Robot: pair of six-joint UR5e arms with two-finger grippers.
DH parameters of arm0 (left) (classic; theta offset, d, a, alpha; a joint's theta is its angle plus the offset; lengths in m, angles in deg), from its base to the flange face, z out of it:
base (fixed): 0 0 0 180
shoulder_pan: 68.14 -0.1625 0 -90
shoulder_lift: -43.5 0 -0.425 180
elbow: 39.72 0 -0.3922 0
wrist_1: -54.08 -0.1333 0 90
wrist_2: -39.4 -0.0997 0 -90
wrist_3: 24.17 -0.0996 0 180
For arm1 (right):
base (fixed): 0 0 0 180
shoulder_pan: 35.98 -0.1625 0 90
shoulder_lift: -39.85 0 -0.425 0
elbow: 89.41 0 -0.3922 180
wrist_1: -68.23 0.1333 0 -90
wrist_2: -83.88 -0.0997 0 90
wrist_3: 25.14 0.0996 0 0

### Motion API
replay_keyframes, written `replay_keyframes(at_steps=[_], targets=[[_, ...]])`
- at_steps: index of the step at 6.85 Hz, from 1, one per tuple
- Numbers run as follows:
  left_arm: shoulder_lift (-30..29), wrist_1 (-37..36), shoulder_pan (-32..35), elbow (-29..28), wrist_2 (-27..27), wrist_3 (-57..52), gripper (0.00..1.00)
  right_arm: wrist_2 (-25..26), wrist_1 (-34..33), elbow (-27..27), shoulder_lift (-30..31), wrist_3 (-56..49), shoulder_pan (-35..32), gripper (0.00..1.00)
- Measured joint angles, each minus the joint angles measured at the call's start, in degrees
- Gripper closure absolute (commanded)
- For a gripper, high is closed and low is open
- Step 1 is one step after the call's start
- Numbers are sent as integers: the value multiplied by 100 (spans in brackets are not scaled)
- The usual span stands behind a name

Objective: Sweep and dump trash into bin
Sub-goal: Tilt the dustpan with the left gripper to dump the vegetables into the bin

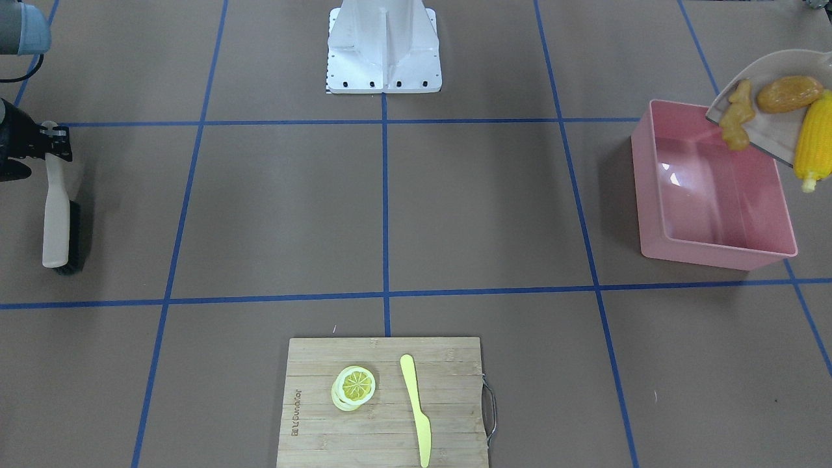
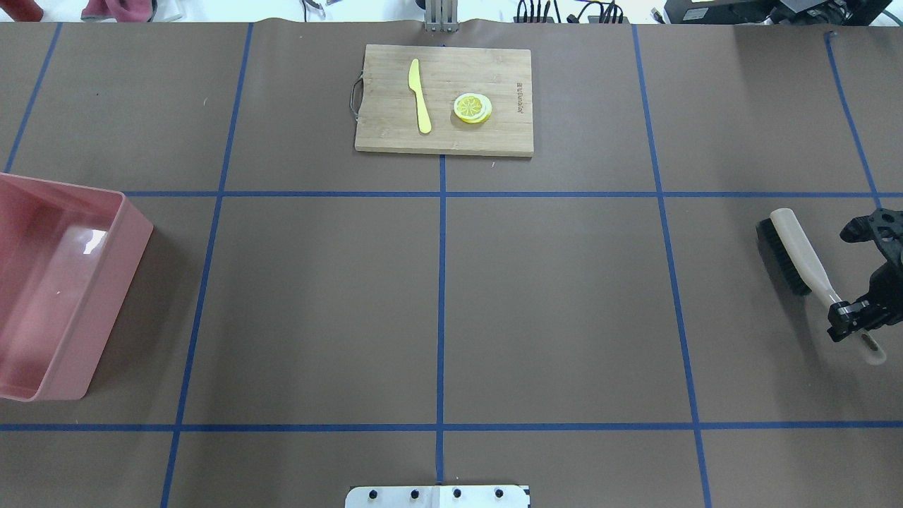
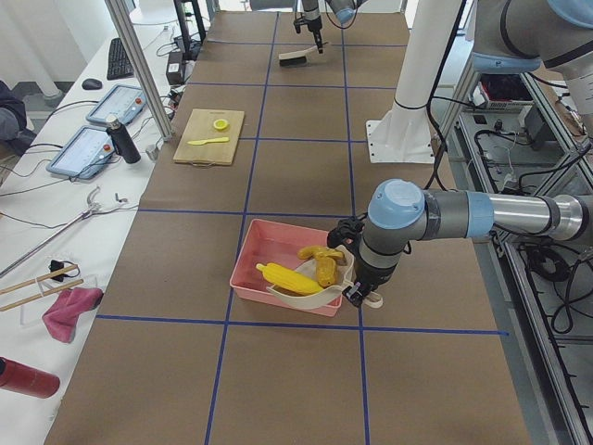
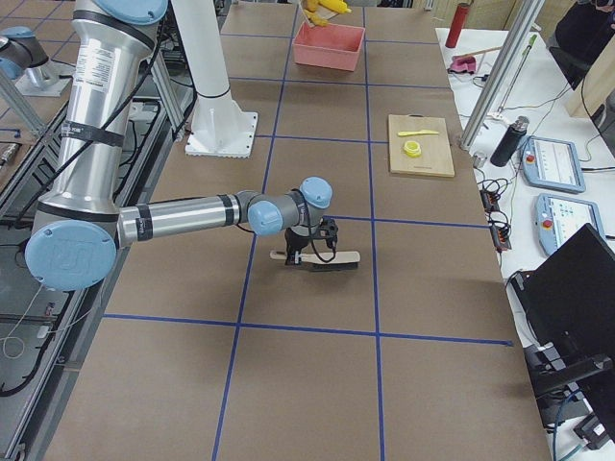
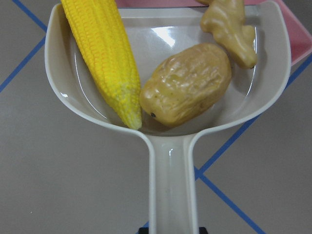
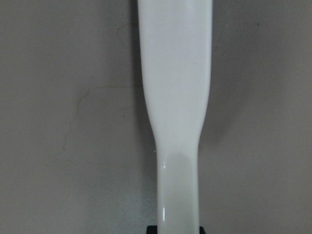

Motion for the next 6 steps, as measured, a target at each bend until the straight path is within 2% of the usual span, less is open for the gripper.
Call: replay_keyframes(at_steps=[1,3,4,6], targets=[[-39,-130,-18,19,-61,-107,100,1,-5,27,-14,17,27,32],[-75,-300,-81,22,-176,-247,100,-39,-1,113,-25,46,139,16],[-110,-431,-93,16,-235,-454,100,-49,5,131,-29,49,167,1],[-224,-619,-83,-29,-248,-780,100,-52,12,119,-87,48,173,0]])
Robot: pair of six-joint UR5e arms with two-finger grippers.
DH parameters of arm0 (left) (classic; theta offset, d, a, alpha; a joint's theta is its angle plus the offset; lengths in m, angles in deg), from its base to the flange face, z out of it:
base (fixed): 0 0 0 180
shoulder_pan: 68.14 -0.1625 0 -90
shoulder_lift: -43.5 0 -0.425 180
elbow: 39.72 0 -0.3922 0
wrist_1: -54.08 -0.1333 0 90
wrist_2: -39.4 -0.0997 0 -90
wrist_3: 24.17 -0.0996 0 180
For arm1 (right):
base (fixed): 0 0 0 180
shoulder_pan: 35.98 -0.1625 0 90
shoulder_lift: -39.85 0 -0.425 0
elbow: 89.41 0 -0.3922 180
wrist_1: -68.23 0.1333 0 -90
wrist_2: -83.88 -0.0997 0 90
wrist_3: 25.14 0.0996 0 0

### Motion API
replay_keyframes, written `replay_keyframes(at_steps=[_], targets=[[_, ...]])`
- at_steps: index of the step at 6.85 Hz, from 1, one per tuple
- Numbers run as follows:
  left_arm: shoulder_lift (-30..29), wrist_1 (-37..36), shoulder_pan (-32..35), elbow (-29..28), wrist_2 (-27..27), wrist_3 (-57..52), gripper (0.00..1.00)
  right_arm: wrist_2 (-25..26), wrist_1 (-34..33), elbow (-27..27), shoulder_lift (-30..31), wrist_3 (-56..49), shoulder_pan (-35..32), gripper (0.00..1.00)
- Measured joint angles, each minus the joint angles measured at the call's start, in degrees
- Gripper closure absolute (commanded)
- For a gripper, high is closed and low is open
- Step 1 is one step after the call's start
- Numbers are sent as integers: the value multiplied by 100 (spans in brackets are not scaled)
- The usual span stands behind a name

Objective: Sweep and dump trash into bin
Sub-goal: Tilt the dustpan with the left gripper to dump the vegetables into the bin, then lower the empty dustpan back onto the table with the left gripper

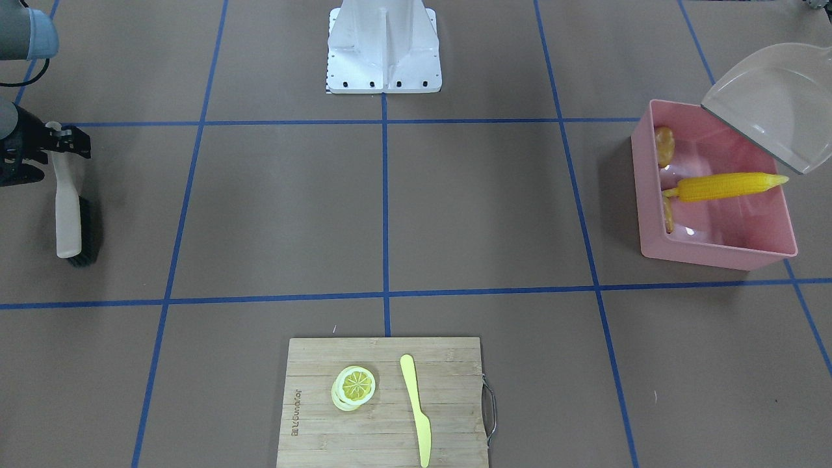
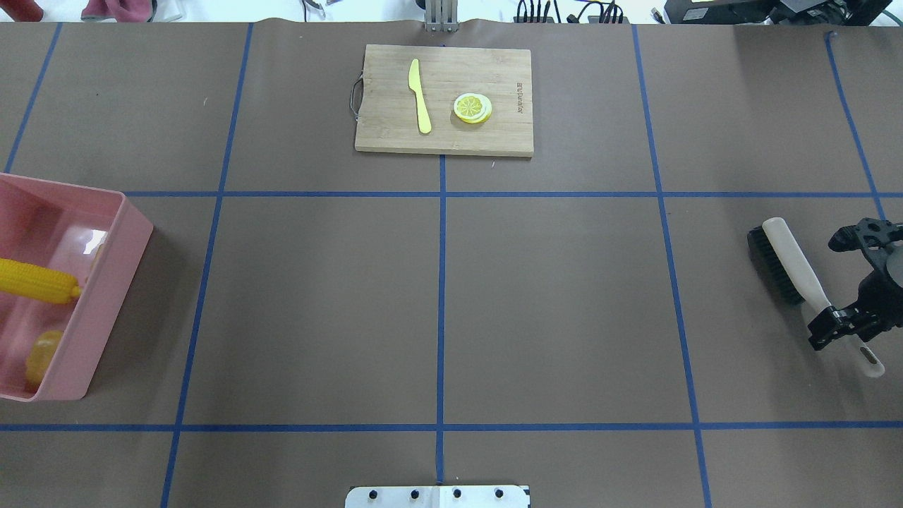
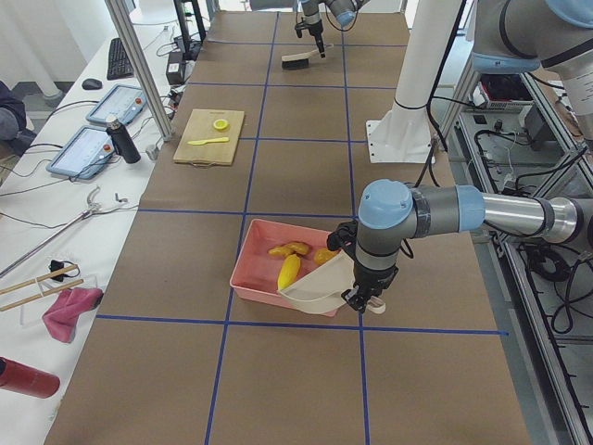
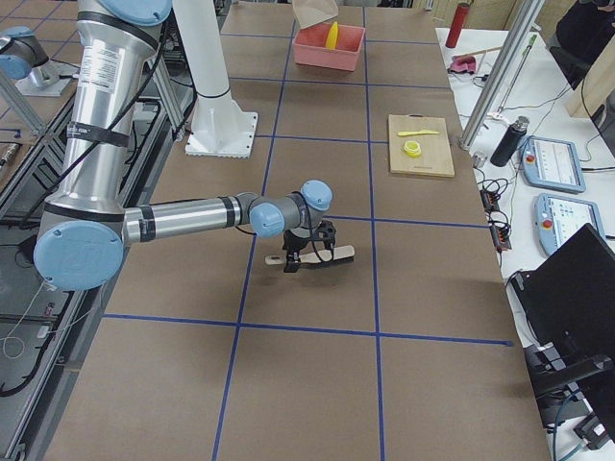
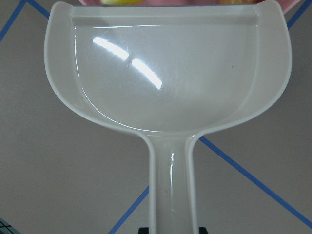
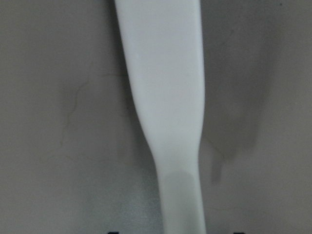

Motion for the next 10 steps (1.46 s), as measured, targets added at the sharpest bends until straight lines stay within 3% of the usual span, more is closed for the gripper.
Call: replay_keyframes(at_steps=[2,5,7,9,10], targets=[[-91,-43,164,18,469,-369,100,69,1,-21,-396,2,-333,0],[-407,202,228,-28,1649,-575,100,542,-59,31,-919,-701,-1632,0],[-692,920,-445,-128,2047,-612,100,764,-377,274,-1191,-1563,-2511,0],[-1008,2141,-1532,-440,2206,-116,100,83,-492,744,-1241,-2017,-3353,0],[-1242,3112,-2200,-677,2176,772,100,-190,-470,894,-1166,-2102,-3524,0]])
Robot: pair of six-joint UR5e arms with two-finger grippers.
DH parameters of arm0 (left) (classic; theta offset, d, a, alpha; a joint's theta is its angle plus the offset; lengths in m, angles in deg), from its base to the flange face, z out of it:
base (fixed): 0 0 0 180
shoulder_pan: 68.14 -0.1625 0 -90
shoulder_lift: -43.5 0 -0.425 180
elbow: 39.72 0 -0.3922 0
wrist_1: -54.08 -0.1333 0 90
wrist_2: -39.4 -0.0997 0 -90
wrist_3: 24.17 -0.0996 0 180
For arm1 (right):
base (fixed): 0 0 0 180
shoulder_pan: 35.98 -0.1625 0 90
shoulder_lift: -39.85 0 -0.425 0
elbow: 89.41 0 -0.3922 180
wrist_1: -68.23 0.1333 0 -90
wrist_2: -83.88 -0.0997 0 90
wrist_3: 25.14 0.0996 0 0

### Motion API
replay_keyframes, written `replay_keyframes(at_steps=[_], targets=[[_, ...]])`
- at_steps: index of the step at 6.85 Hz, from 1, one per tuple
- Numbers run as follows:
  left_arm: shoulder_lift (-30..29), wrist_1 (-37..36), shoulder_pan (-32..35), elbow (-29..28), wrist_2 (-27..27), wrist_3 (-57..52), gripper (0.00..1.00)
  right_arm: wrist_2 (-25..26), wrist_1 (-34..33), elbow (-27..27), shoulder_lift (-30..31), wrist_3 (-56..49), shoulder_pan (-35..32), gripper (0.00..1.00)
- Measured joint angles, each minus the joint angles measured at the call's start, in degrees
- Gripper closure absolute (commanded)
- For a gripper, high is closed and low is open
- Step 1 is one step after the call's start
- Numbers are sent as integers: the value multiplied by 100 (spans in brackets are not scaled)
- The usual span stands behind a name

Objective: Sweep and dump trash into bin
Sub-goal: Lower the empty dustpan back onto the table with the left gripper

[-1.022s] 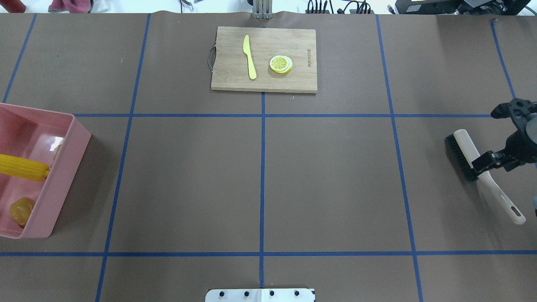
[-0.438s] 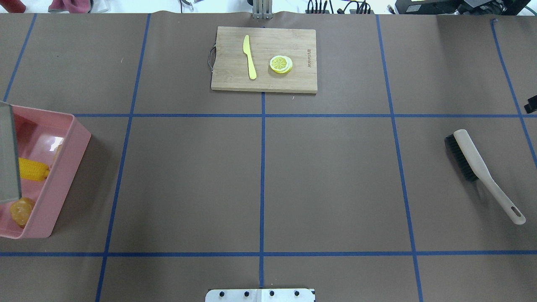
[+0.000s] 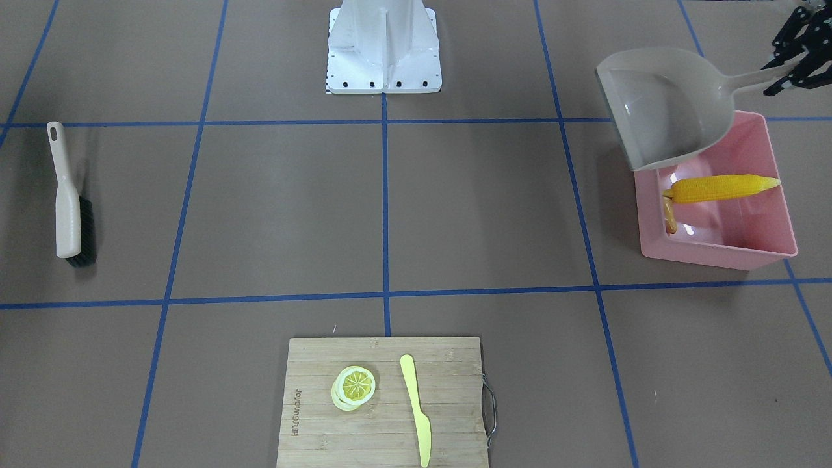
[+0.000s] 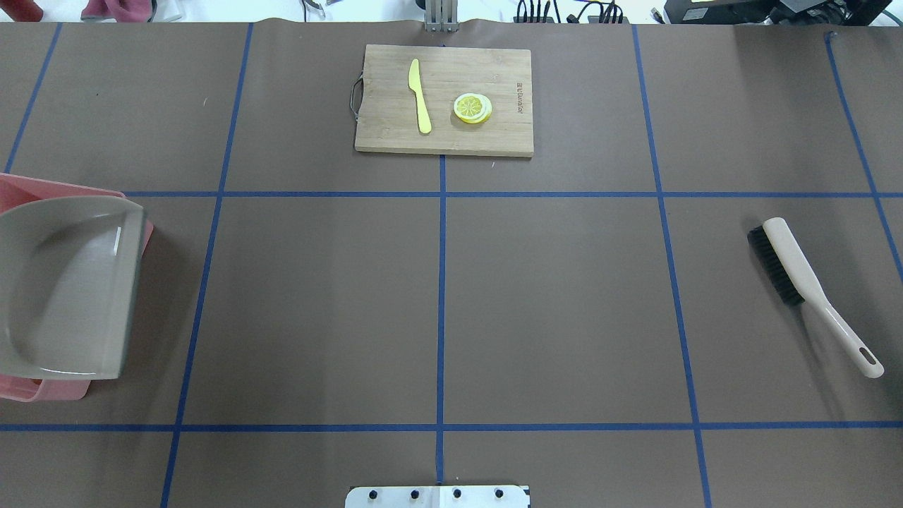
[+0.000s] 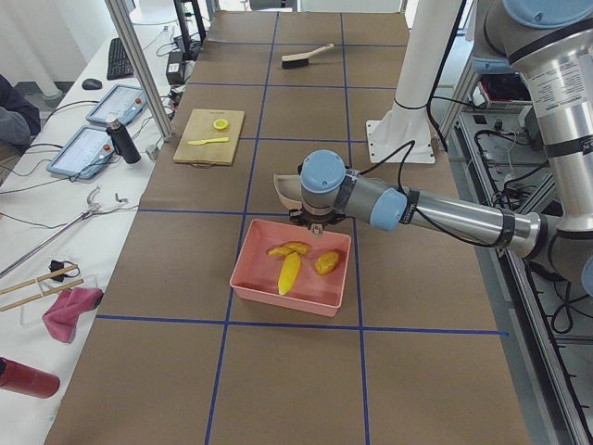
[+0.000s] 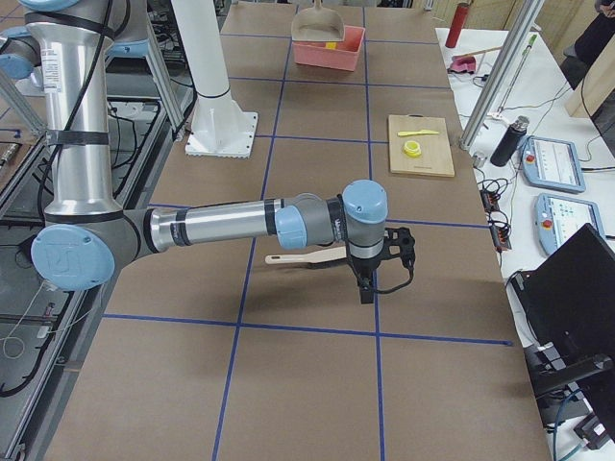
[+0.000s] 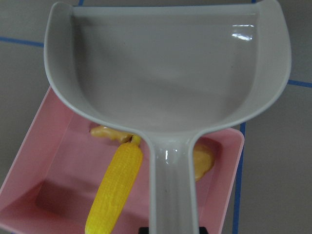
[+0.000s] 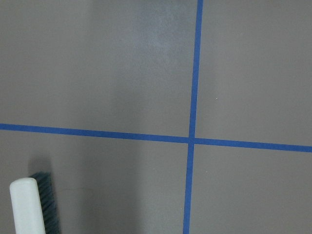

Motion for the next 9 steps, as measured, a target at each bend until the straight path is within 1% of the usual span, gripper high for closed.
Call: replay_keyframes(at_steps=[1,2,3,5,6,7,8,9], targets=[[-315,979,-647,-283,-206,1015,100,-79,11,63,59,-25,-57,0],[-727,1636,-1267,-571,-592,1859,100,-86,19,103,101,-32,-72,0],[-1227,1934,-1759,-858,-915,2470,100,-100,22,128,133,-37,-78,0],[-2219,2061,-2439,-1361,-1426,3118,100,-94,-10,45,118,-39,-148,0],[-2524,2087,-2738,-1521,-1800,3300,100,-24,-7,17,116,-42,-165,0],[-2743,2094,-3011,-1669,-2140,3400,100,75,-2,7,115,-40,-170,0],[-2884,2085,-3225,-1750,-2322,3486,100,120,-2,3,120,-32,-173,0],[-2963,2057,-3354,-1815,-2393,3589,100,142,2,6,136,-20,-174,0]])
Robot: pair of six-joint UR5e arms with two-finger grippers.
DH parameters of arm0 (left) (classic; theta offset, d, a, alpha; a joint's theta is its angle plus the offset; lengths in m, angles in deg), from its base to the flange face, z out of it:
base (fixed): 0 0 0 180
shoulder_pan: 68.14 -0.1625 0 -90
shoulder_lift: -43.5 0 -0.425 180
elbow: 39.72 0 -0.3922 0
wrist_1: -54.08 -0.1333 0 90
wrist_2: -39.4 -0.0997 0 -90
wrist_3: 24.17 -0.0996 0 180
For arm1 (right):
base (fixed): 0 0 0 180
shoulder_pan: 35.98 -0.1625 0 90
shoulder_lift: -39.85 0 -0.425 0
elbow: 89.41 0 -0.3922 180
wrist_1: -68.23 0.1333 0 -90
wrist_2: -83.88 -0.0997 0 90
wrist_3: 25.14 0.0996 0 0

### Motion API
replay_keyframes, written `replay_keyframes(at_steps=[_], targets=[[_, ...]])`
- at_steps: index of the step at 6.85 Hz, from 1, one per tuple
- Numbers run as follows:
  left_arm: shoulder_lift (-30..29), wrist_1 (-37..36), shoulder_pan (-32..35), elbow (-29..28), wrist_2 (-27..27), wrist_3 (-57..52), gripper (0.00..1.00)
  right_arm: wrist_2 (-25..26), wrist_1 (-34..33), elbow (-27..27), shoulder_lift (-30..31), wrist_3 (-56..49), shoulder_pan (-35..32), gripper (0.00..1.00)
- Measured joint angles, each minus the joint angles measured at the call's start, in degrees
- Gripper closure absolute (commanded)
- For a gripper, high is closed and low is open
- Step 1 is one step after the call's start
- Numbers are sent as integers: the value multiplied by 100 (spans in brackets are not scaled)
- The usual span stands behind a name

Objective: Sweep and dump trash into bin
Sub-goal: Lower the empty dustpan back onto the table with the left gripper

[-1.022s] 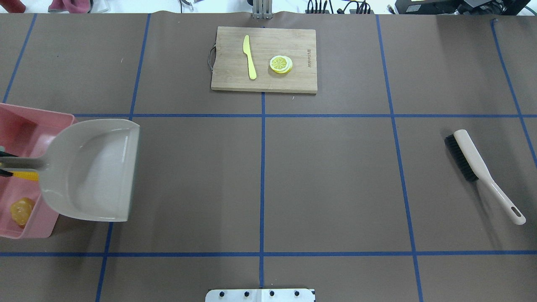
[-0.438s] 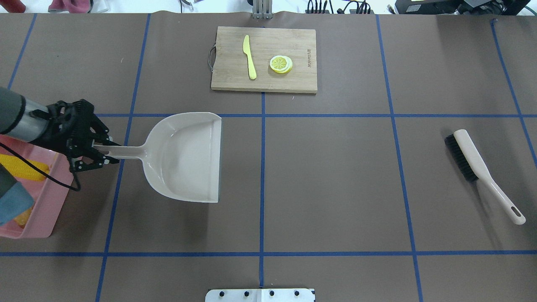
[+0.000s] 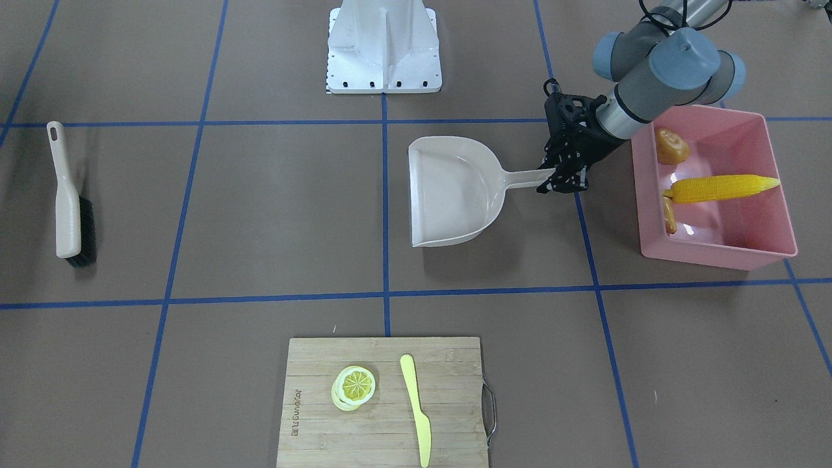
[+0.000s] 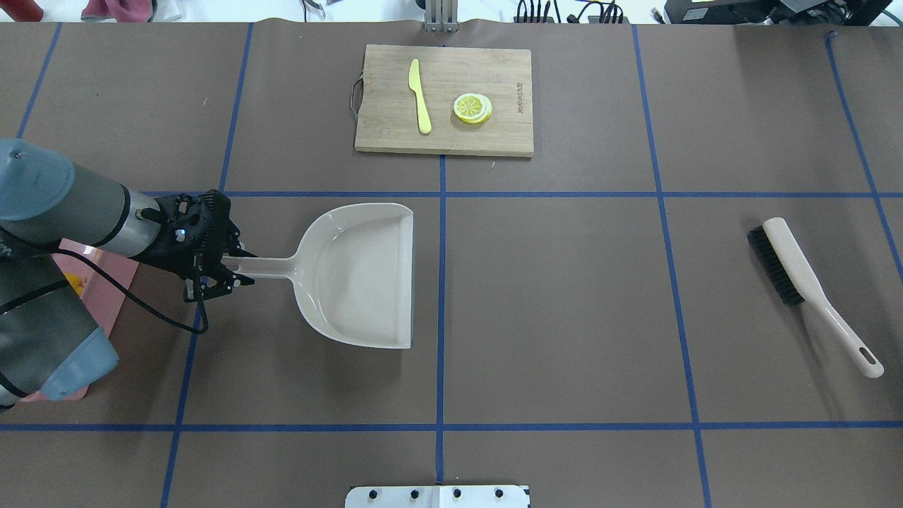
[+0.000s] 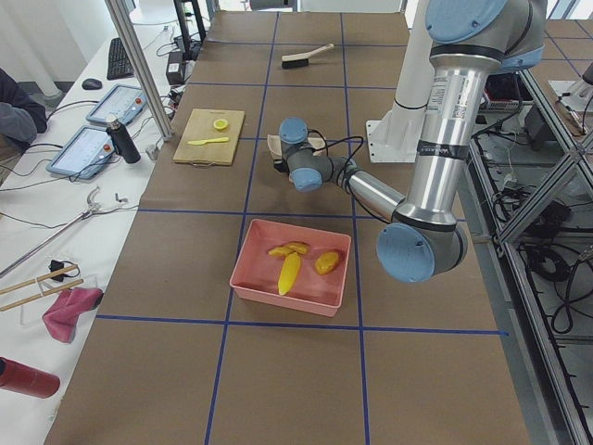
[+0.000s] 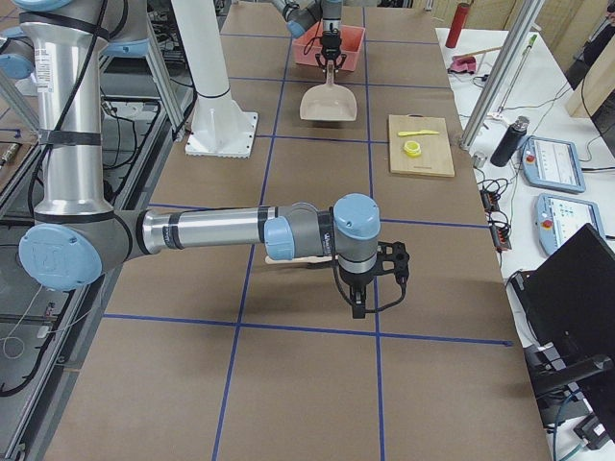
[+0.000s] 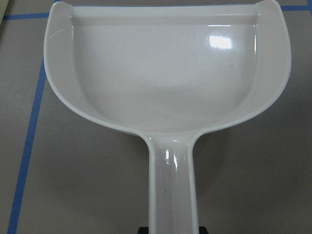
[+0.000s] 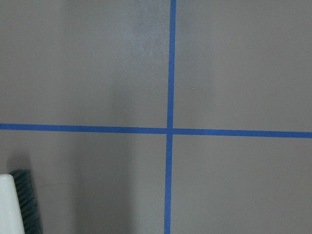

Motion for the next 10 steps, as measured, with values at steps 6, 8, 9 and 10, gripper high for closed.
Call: replay_keyframes(at_steps=[6,8,9,10], targets=[[-102,-16,-202,-218,-26,67,22,3,25,39,21,-13,0,0],[-132,25,-207,-220,-6,48,2,-21,26,17,20,-16,0,0],[-141,38,-203,-197,3,54,2,-27,26,7,23,-16,0,0],[-134,64,-166,-125,14,69,2,-32,26,4,25,-16,-1,0]])
